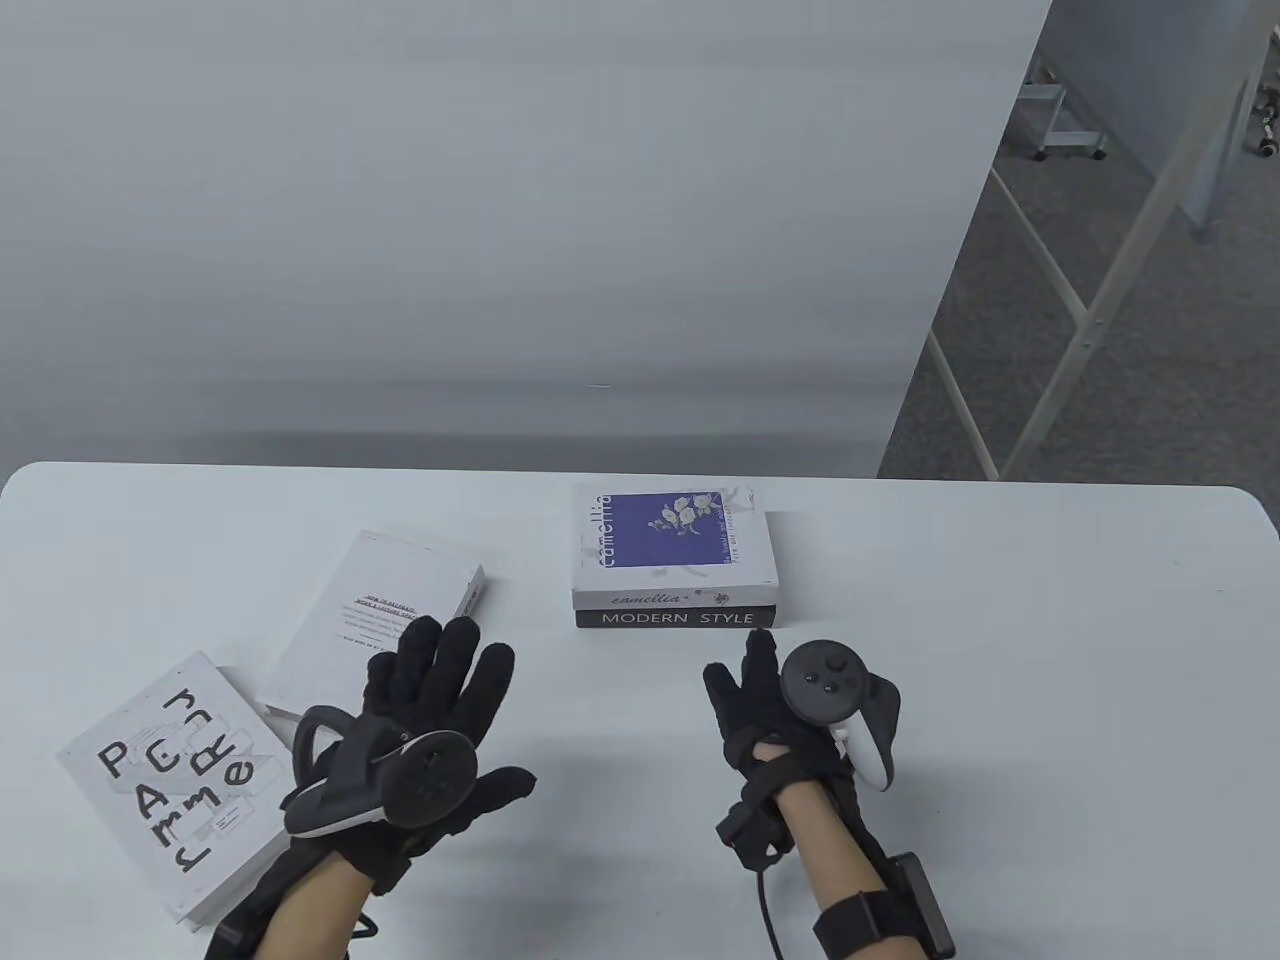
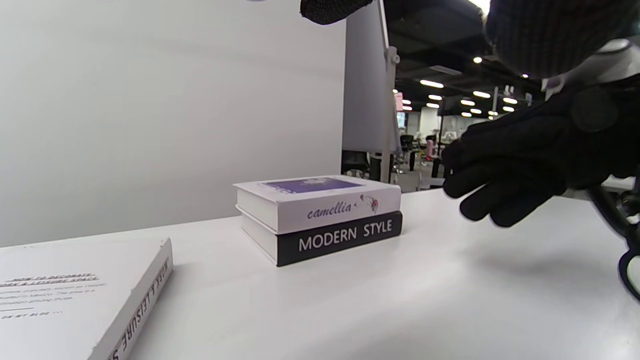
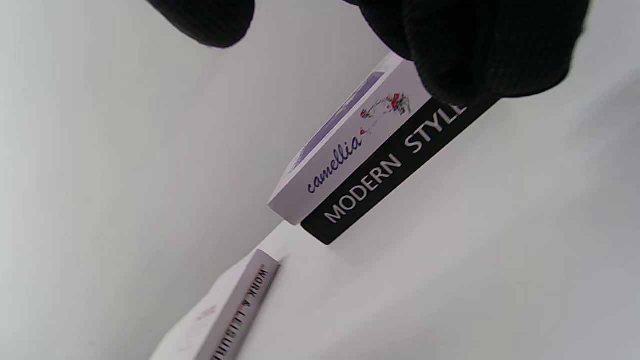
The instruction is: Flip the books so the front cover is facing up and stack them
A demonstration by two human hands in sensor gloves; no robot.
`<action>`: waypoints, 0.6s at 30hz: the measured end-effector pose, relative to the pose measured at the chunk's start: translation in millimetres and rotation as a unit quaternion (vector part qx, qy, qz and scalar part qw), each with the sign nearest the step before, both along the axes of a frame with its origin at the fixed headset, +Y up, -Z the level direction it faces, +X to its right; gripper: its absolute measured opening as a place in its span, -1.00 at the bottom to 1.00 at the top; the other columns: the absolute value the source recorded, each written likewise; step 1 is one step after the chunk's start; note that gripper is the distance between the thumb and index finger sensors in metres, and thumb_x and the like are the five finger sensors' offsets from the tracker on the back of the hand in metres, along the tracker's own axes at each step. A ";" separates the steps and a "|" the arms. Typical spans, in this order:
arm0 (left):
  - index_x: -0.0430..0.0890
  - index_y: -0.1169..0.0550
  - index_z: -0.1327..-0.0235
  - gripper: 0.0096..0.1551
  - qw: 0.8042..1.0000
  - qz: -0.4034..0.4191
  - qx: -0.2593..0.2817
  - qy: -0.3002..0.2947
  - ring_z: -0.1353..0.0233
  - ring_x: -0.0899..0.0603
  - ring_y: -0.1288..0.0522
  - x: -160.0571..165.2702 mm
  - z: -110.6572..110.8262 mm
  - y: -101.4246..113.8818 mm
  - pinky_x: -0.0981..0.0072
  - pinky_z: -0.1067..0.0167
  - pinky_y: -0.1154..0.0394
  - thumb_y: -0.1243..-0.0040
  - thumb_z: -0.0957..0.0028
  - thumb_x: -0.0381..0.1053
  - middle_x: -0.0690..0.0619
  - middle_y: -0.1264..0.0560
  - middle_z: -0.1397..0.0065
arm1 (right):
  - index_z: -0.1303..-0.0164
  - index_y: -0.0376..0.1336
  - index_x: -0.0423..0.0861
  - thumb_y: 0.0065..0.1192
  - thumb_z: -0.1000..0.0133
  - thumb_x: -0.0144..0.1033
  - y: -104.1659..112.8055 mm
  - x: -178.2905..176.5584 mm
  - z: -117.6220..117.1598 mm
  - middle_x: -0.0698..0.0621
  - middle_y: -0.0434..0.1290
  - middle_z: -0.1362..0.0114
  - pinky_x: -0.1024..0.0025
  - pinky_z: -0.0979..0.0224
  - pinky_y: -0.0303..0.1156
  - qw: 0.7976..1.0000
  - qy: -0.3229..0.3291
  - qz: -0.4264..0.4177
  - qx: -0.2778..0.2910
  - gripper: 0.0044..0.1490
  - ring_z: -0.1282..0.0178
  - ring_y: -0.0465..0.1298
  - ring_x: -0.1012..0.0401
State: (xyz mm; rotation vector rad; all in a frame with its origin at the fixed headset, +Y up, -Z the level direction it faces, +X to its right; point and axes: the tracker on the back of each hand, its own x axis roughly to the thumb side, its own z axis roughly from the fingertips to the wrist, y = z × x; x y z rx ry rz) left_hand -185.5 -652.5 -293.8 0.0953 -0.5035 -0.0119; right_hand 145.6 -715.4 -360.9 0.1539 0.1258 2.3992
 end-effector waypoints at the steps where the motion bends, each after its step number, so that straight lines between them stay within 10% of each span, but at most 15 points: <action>1: -0.20 -0.01 -0.64 0.24 1.000 -0.005 -0.003 0.000 -0.51 -0.71 0.09 2.8 -1.1 -3.6 -0.62 -0.29 -0.07 0.01 0.07 0.56 -0.40 0.23 -0.59 | -0.55 -0.21 -0.43 -0.03 -0.24 0.02 3.1 4.2 7.3 -0.62 0.08 -0.47 -0.32 -0.17 0.38 0.999 -0.004 0.030 0.014 0.00 -0.29 0.35 -0.45; 18: -0.23 0.25 -0.56 0.34 0.996 -0.054 -0.070 0.026 -0.47 -0.68 0.29 6.0 -22.9 -62.9 -0.69 -0.23 0.09 0.06 0.05 0.59 -0.42 0.36 -0.54 | -0.64 -0.14 -0.31 0.13 -0.18 0.25 5.8 45.2 71.9 -0.56 -0.01 -0.60 -0.63 -0.23 0.10 0.952 0.025 0.282 0.119 0.14 -0.44 0.10 -0.57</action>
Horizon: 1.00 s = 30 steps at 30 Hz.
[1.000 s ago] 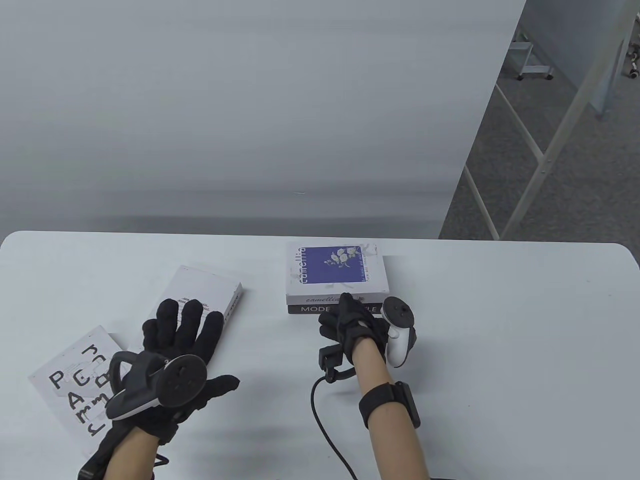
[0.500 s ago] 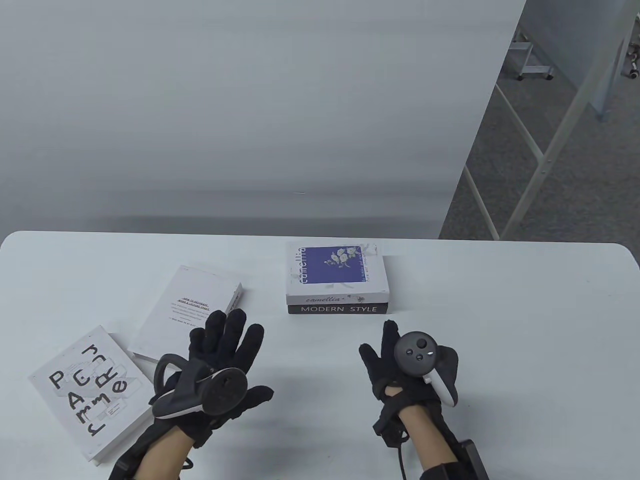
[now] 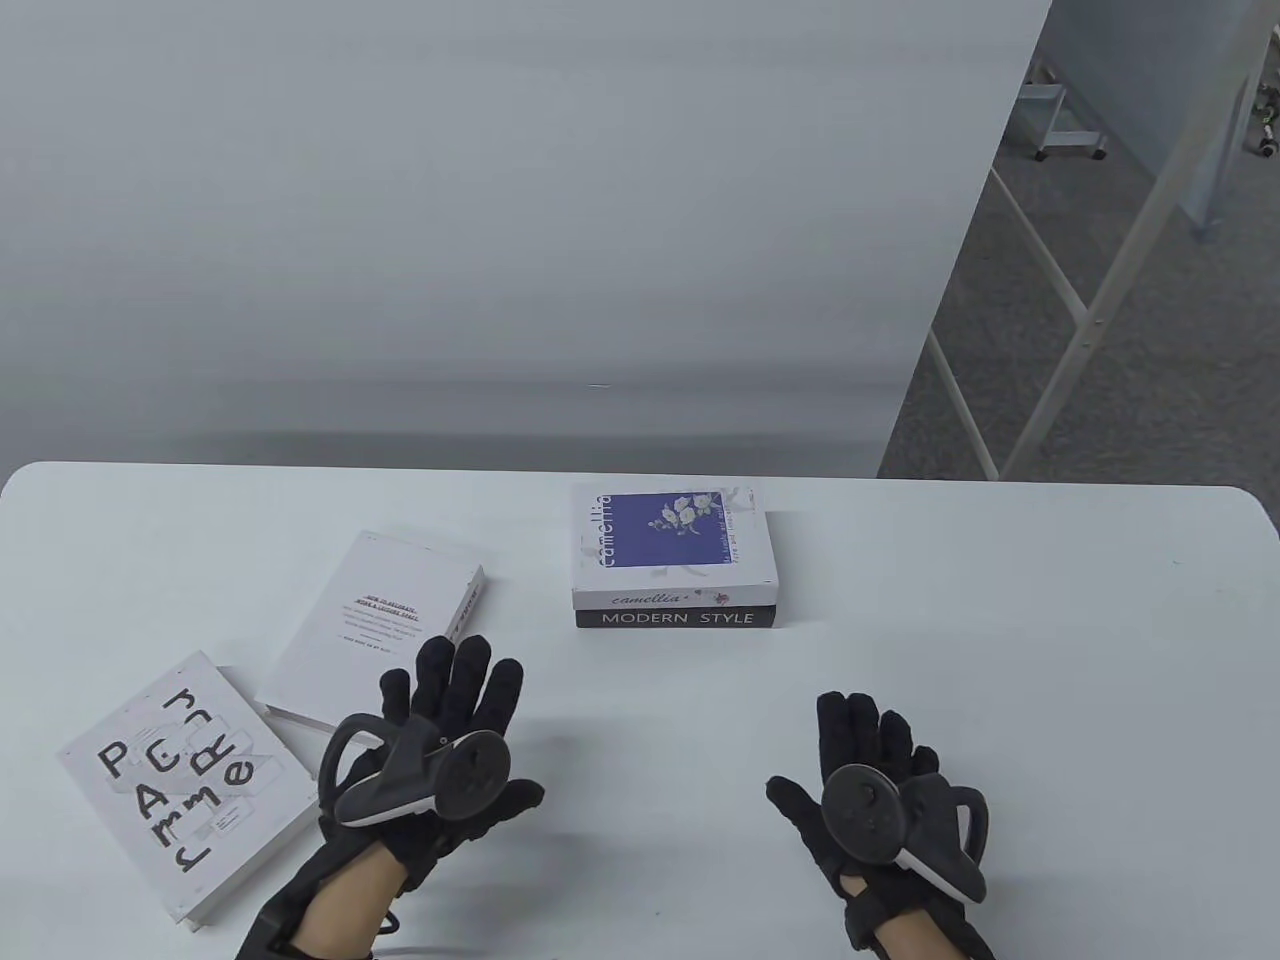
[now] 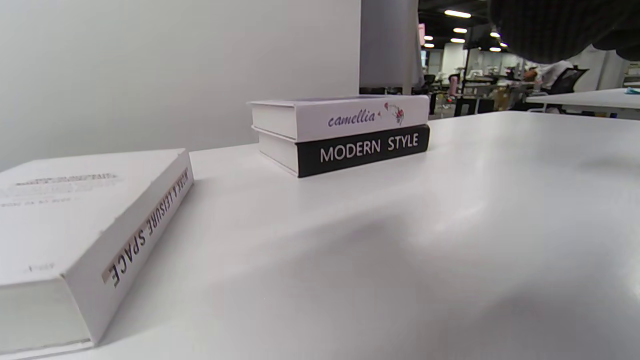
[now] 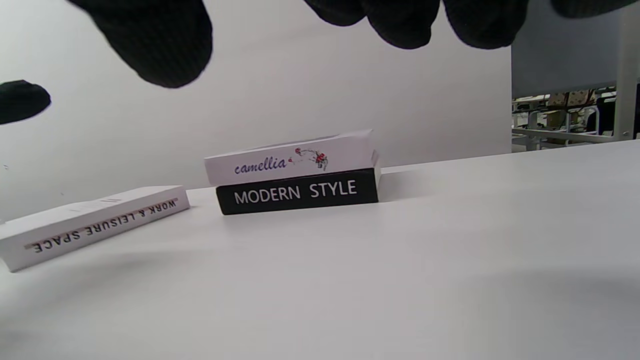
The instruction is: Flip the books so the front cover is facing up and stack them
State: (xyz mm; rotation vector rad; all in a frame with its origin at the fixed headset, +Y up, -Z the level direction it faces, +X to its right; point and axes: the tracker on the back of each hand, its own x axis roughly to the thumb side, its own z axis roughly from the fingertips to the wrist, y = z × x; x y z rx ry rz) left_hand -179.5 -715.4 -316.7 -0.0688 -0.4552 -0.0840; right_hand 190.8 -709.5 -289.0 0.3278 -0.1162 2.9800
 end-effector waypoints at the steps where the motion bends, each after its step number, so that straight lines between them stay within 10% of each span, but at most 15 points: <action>1: -0.21 0.29 -0.55 0.34 1.000 0.003 -0.005 -0.001 -0.46 -0.68 0.32 1.8 -1.2 -5.7 -0.70 -0.22 0.12 0.06 0.05 0.59 -0.42 0.39 -0.53 | -0.64 -0.14 -0.31 0.14 -0.17 0.24 -2.4 1.8 -2.5 -0.56 -0.02 -0.61 -0.64 -0.24 0.09 1.000 -0.003 0.019 -0.013 0.14 -0.45 0.09 -0.58; 12: -0.24 0.19 -0.57 0.32 0.997 0.023 -0.001 0.075 -0.48 -0.73 0.11 -16.6 -38.2 -7.5 -0.57 -0.33 -0.06 0.00 0.05 0.56 -0.44 0.27 -0.55 | -0.65 -0.17 -0.30 0.09 -0.20 0.24 1.0 24.6 -9.4 -0.57 -0.08 -0.62 -0.64 -0.27 0.03 0.998 -0.014 0.060 -0.016 0.13 -0.48 0.05 -0.57; 20: -0.18 0.12 -0.60 0.34 0.980 0.003 -0.096 0.172 -0.52 -0.70 0.11 -76.9 -98.1 -16.1 -0.61 -0.33 -0.05 -0.06 0.12 0.61 -0.40 0.19 -0.60 | -0.65 -0.16 -0.30 0.09 -0.21 0.21 19.5 39.3 -10.7 -0.57 -0.08 -0.62 -0.65 -0.28 0.01 1.000 -0.013 0.012 -0.006 0.11 -0.49 0.04 -0.57; 30: -0.13 -0.07 -0.59 0.04 0.960 0.006 -0.118 0.253 -0.56 -0.58 -0.02 -120.6 -135.8 -36.9 -0.49 -0.36 -0.12 -0.03 -0.02 0.41 -0.31 0.02 -0.62 | -0.66 -0.13 -0.30 0.08 -0.21 0.21 43.7 31.3 -0.4 -0.56 -0.06 -0.63 -0.65 -0.28 0.00 1.000 0.013 0.002 0.017 0.09 -0.49 0.05 -0.56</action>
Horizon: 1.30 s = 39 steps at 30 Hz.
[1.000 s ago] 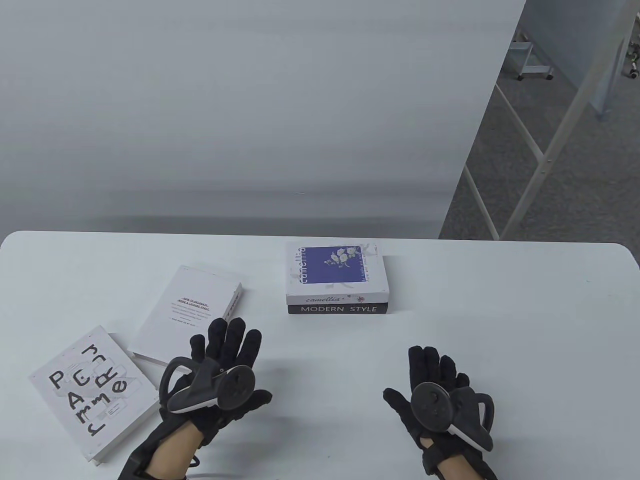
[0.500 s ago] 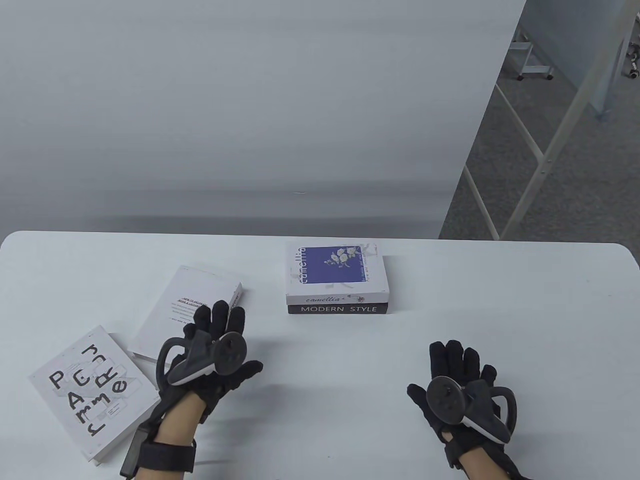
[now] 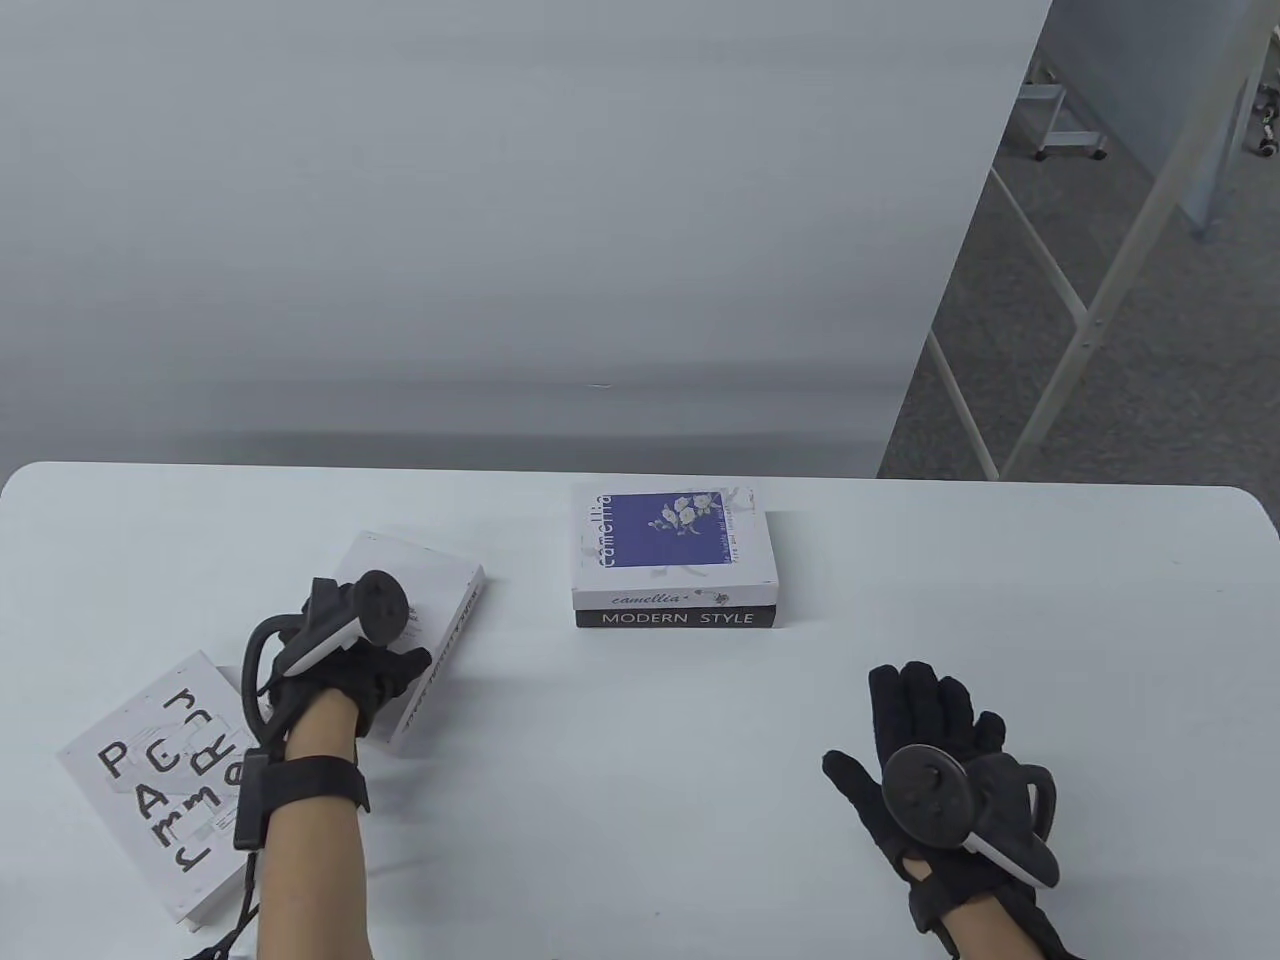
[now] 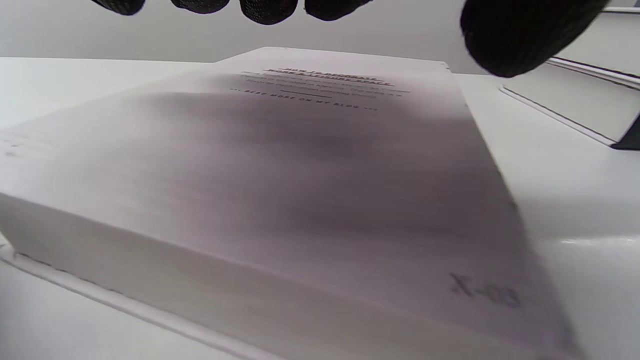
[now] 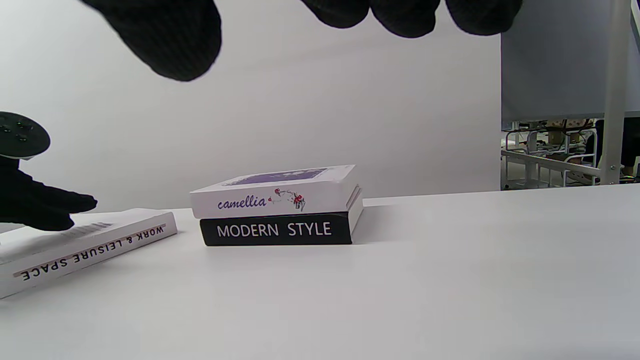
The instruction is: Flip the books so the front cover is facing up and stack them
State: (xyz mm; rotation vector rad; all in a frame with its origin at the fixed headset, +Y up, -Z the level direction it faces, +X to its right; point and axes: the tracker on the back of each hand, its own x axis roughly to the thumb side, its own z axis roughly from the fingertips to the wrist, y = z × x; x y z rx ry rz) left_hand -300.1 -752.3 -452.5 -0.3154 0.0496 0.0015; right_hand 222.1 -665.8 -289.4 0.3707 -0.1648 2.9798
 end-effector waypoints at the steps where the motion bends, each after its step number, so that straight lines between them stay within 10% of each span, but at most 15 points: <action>1: -0.11 -0.09 -0.58 -0.05 1.000 -0.006 -0.005 -0.002 -0.56 -0.56 -0.04 -1.1 -2.7 -1.6 -0.47 -0.37 -0.12 -0.03 -0.05 0.33 -0.29 0.00 -0.62 | -0.66 -0.13 -0.30 0.08 -0.22 0.21 0.0 -1.2 0.1 -0.55 -0.04 -0.63 -0.65 -0.28 0.01 1.000 0.001 0.002 0.000 0.09 -0.50 0.05 -0.55; 10: 0.07 -0.19 -0.45 -0.27 0.995 -0.078 -0.036 -0.050 -0.51 -0.41 -0.27 13.4 -19.3 -12.6 -0.24 -0.38 -0.28 -0.13 0.02 -0.14 -0.21 -0.12 -0.56 | -0.66 -0.11 -0.27 0.08 -0.22 0.19 -5.4 -5.3 -1.6 -0.51 -0.02 -0.63 -0.62 -0.29 0.02 1.000 0.006 0.011 -0.001 0.05 -0.53 0.04 -0.46; 26: 0.14 -0.40 -0.28 -0.31 0.987 -0.112 -0.046 -0.104 -0.12 -0.19 -0.66 79.7 15.3 0.4 0.13 -0.03 -0.65 -0.32 0.16 0.19 -0.15 -0.45 -0.30 | -0.65 -0.09 -0.27 0.07 -0.23 0.18 -11.7 -19.7 0.1 -0.50 -0.02 -0.63 -0.61 -0.29 0.01 0.999 0.027 0.017 -0.022 0.03 -0.53 0.04 -0.46; 39: 0.12 -0.47 -0.23 -0.37 0.979 -0.116 -0.017 -0.167 0.01 -0.09 -0.73 143.3 63.5 1.7 0.24 0.08 -0.70 -0.40 0.16 0.02 -0.12 -0.53 -0.21 | -0.65 -0.09 -0.27 0.06 -0.23 0.17 -31.1 -31.8 -2.6 -0.50 -0.01 -0.63 -0.61 -0.30 0.01 0.997 0.036 0.055 -0.043 0.01 -0.53 0.05 -0.46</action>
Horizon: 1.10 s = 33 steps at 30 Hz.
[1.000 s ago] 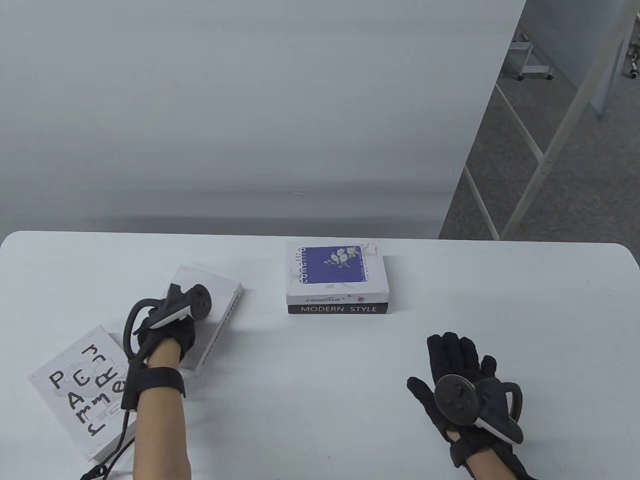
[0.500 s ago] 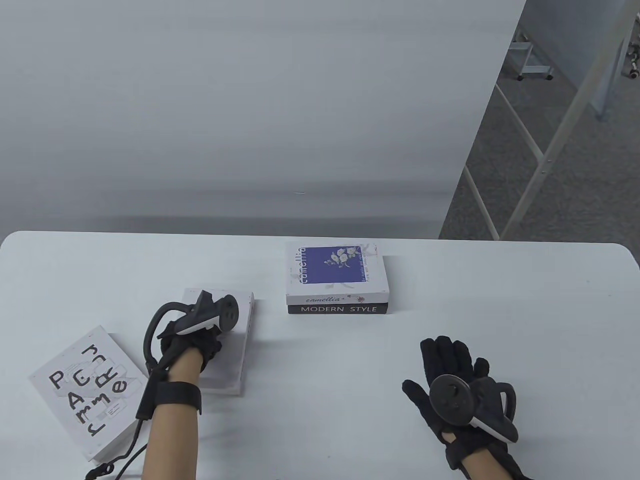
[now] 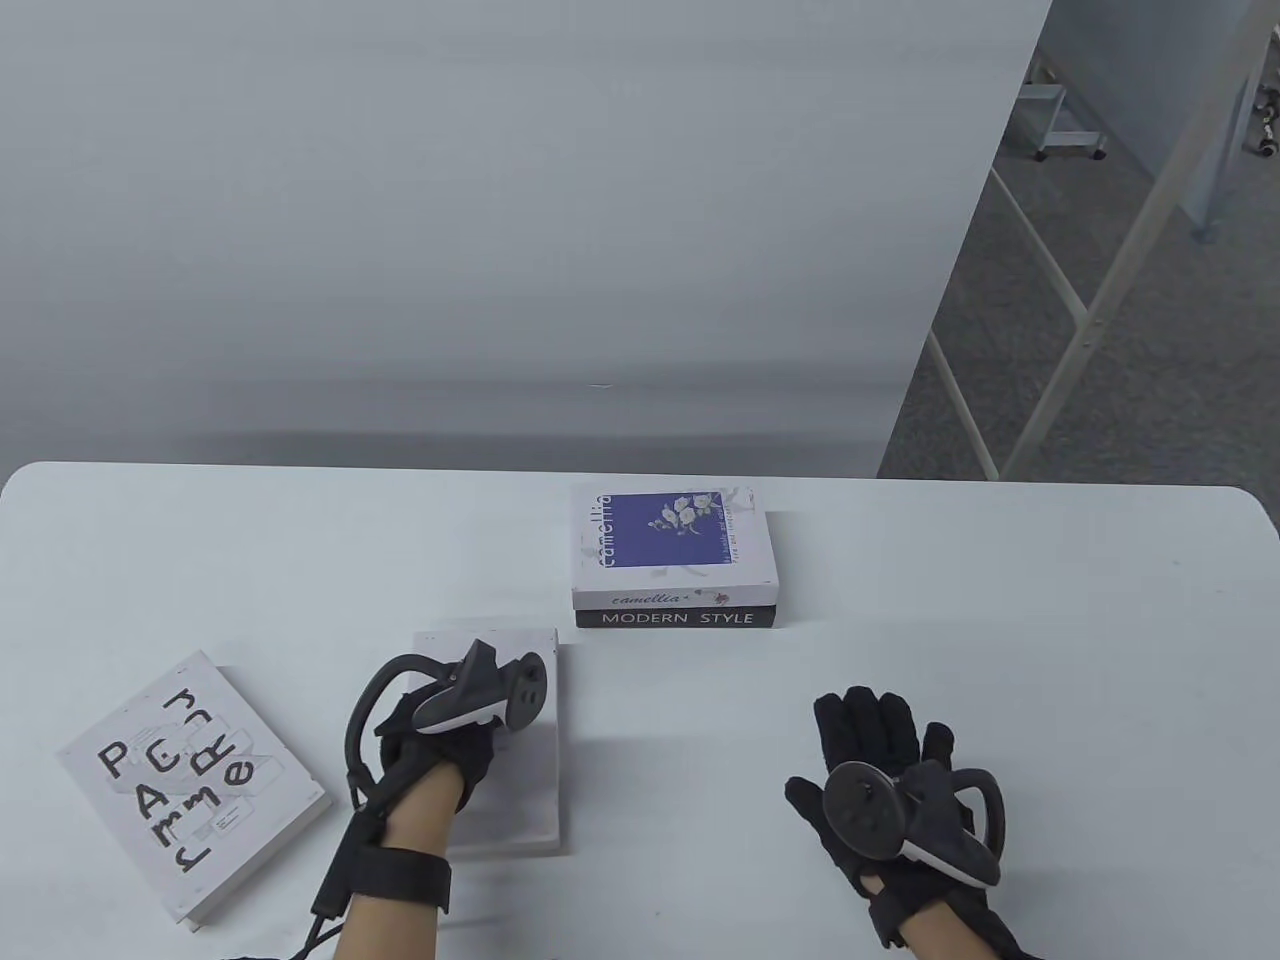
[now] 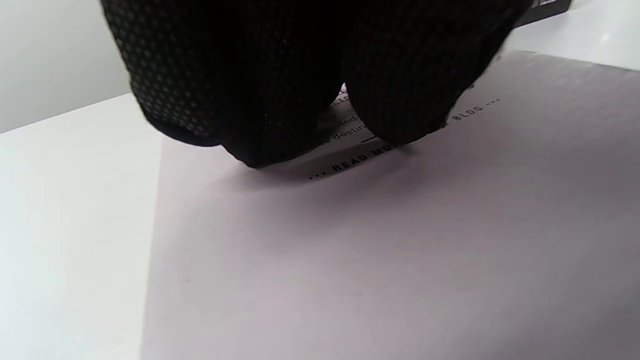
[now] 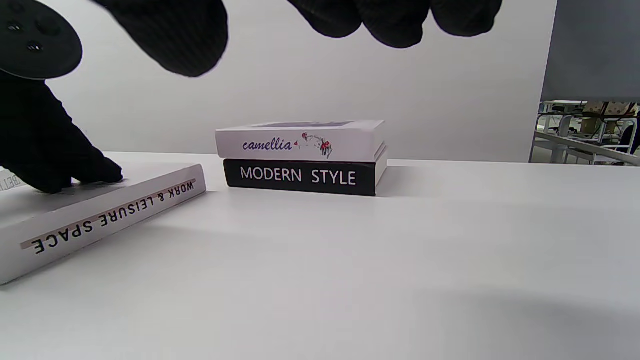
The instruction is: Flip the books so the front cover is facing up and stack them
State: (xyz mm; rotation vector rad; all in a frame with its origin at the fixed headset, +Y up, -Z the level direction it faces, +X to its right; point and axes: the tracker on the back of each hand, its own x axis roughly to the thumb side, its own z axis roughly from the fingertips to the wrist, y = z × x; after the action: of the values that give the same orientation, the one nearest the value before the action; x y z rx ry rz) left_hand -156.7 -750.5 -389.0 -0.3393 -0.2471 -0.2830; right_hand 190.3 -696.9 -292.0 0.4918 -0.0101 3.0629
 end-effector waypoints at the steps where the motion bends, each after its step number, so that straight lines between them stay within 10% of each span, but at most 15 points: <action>1: 0.12 -0.48 -0.23 -0.37 1.000 0.001 0.002 -0.005 0.01 -0.08 -0.73 4.2 2.2 0.2 0.25 0.09 -0.70 -0.41 0.16 0.03 -0.11 -0.53 -0.21 | -0.65 -0.08 -0.27 0.06 -0.23 0.17 -1.4 -0.5 -0.2 -0.50 -0.01 -0.63 -0.60 -0.30 0.01 1.000 0.000 0.000 -0.003 0.01 -0.53 0.05 -0.47; 33: 0.02 -0.38 -0.37 -0.22 0.980 0.122 0.029 -0.155 -0.14 -0.15 -0.60 131.5 69.2 -4.1 0.18 -0.06 -0.63 -0.37 0.15 0.16 -0.05 -0.46 -0.34 | -0.61 -0.06 -0.24 -0.02 -0.24 0.07 -61.0 -19.4 -12.4 -0.48 0.10 -0.57 -0.24 -0.36 0.29 0.996 0.029 -0.037 -0.080 -0.11 -0.47 0.26 -0.35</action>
State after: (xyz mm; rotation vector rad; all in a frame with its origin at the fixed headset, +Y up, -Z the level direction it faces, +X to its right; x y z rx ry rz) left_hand -25.2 -754.6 -319.8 -0.2022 -0.5810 -0.0995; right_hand 170.9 -757.9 -304.3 0.5548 0.2131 2.9442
